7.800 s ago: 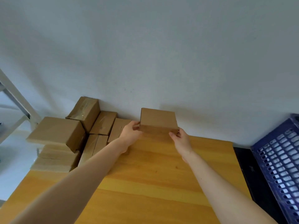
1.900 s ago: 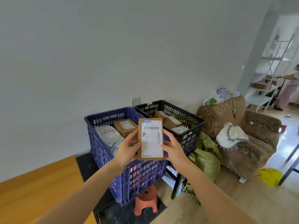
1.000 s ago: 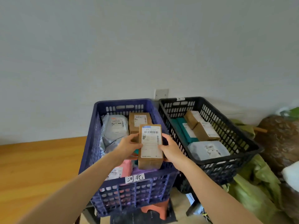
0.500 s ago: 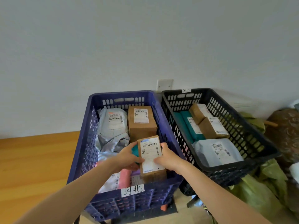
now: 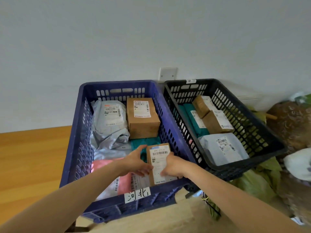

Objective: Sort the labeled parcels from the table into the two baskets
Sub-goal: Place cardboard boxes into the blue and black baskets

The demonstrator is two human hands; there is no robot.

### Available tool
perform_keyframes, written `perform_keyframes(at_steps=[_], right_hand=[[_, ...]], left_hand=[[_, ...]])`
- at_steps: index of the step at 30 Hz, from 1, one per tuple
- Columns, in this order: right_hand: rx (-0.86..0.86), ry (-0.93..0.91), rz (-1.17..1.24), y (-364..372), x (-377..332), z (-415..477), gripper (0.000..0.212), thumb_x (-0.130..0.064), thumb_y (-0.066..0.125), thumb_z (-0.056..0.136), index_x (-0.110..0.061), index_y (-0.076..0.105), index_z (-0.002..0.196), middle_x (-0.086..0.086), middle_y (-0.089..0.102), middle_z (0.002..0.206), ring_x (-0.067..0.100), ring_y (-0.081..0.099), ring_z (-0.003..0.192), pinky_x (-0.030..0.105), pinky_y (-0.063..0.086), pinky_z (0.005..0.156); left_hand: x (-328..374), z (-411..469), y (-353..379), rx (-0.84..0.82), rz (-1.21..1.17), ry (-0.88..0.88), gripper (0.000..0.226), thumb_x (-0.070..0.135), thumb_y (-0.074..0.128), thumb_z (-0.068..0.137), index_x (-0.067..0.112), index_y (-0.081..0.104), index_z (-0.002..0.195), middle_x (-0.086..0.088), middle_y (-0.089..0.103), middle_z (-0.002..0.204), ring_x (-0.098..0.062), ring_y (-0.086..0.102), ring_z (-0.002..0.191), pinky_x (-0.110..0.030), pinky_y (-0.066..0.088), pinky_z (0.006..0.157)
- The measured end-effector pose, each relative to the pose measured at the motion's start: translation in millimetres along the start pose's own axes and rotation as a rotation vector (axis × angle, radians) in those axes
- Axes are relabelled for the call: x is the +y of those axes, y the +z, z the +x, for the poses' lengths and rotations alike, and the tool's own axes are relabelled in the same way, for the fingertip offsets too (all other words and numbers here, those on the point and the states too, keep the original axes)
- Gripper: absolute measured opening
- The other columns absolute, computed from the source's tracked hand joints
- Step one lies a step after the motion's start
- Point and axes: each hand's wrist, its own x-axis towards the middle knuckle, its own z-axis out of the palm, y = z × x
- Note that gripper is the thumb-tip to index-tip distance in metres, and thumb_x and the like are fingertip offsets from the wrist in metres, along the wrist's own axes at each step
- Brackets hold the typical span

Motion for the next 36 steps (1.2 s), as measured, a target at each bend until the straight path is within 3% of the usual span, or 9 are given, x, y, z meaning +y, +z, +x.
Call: perform_keyframes(at_steps=[5,9,12,15,21,27,31,33,36], right_hand=[[0.002,0.003,-0.177,5,-2,-2,0.105,-0.023,0.068,0.088,0.009,-0.014,0.146,0.025,0.005,0.157,0.036,0.023,0.142,0.037,0.027,0.115],[0.144,-0.162,-0.383,8,-1,-2,0.098,-0.024,0.077,0.079,-0.010,0.012,0.150,0.016,0.008,0.152,0.036,0.032,0.135,0.044,0.038,0.106],[0.098,-0.308,-0.424,6,-2,0,0.106,-0.026,0.080,0.077,-0.021,0.007,0.154,0.004,-0.017,0.160,0.028,0.002,0.148,0.047,0.026,0.115],[0.020,-0.339,-0.448,5,-4,4,0.109,-0.026,0.078,0.079,-0.025,0.000,0.154,0.004,-0.025,0.158,0.026,-0.014,0.147,0.046,0.012,0.119],[-0.007,-0.320,-0.476,6,-5,10,0.113,-0.022,0.078,0.079,-0.030,-0.007,0.153,0.002,-0.028,0.157,0.027,-0.017,0.146,0.050,0.012,0.119],[-0.004,-0.334,-0.470,7,-3,16,0.113,-0.023,0.079,0.078,-0.032,-0.006,0.153,0.001,-0.028,0.157,0.027,-0.013,0.147,0.050,0.014,0.119],[0.024,-0.365,-0.430,1,0,15,0.109,-0.035,0.078,0.078,-0.029,0.000,0.154,0.000,-0.018,0.160,0.025,-0.004,0.149,0.046,0.016,0.119],[0.052,-0.374,-0.389,-3,-1,14,0.100,-0.037,0.072,0.083,-0.026,0.003,0.154,0.004,-0.010,0.161,0.025,0.001,0.149,0.043,0.016,0.118],[0.094,-0.399,-0.312,-7,-5,9,0.091,-0.041,0.067,0.087,-0.024,0.008,0.154,0.008,-0.001,0.162,0.025,0.006,0.149,0.042,0.017,0.118]], left_hand=[[-6,2,2,0.001,0.065,0.036,0.101,0.004,0.078,0.075,0.038,0.015,0.146,-0.014,0.070,0.096,-0.023,0.072,0.077,-0.035,0.061,0.068],[-11,1,-3,-0.009,0.132,0.058,0.097,0.014,0.079,0.077,0.038,0.015,0.145,-0.010,0.072,0.100,-0.023,0.072,0.087,-0.034,0.060,0.073],[-12,1,-5,-0.019,0.170,0.081,0.095,0.019,0.078,0.078,0.036,0.014,0.146,-0.006,0.069,0.108,-0.023,0.070,0.093,-0.040,0.058,0.083],[-14,2,-5,-0.015,0.161,0.093,0.094,0.018,0.079,0.077,0.036,0.016,0.146,-0.001,0.058,0.120,-0.011,0.063,0.093,-0.034,0.058,0.078],[-16,5,-3,0.011,0.189,0.139,0.097,0.013,0.080,0.075,0.031,0.018,0.148,-0.011,0.046,0.137,0.002,0.054,0.088,-0.012,0.050,0.057],[-13,1,0,0.037,0.185,0.119,0.099,0.009,0.078,0.076,0.027,0.015,0.150,-0.013,0.046,0.141,-0.014,0.052,0.115,-0.024,0.055,0.082],[-3,-14,0,0.078,0.231,0.108,0.102,0.010,0.078,0.077,0.027,0.011,0.153,-0.012,0.042,0.144,-0.023,0.046,0.129,-0.026,0.048,0.087],[2,-26,-2,0.102,0.227,0.105,0.098,0.009,0.076,0.078,0.027,0.014,0.152,-0.015,0.044,0.142,-0.023,0.051,0.122,-0.025,0.049,0.085],[6,-52,-8,0.174,0.193,0.111,0.083,0.008,0.067,0.086,0.028,0.018,0.151,-0.015,0.050,0.133,-0.016,0.059,0.096,-0.018,0.051,0.070]])
